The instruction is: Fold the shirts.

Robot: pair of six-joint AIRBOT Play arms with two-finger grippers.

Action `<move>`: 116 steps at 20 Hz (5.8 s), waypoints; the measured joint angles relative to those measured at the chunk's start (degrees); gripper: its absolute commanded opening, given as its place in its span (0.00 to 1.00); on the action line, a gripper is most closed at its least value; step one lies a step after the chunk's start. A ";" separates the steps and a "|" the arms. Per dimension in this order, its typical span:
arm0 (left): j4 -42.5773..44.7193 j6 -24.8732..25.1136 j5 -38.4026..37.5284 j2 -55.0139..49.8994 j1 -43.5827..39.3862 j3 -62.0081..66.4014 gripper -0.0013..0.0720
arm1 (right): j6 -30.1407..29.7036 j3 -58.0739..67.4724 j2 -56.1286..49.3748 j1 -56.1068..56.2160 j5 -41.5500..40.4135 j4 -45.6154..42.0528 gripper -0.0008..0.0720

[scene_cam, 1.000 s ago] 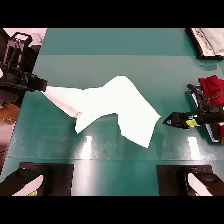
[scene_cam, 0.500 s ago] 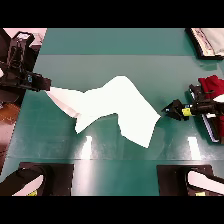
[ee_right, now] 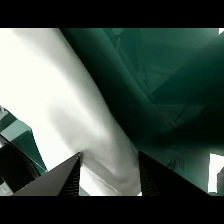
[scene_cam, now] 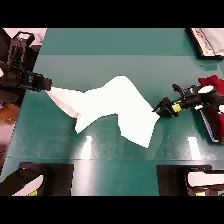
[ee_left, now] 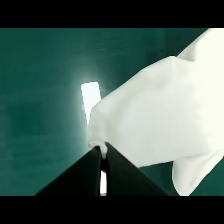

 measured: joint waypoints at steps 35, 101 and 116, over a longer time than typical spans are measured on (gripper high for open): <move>-14.67 -3.82 16.46 10.29 -0.04 48.72 0.05 | 3.89 58.73 41.68 -5.40 -14.34 -23.43 0.02; -36.70 19.47 1.18 -8.68 23.45 -29.59 0.85 | -1.92 7.96 21.49 -11.10 10.95 -8.79 0.42; -48.94 24.37 9.92 -7.43 24.57 -42.32 0.05 | -1.81 2.62 32.06 -12.31 9.88 -12.83 0.43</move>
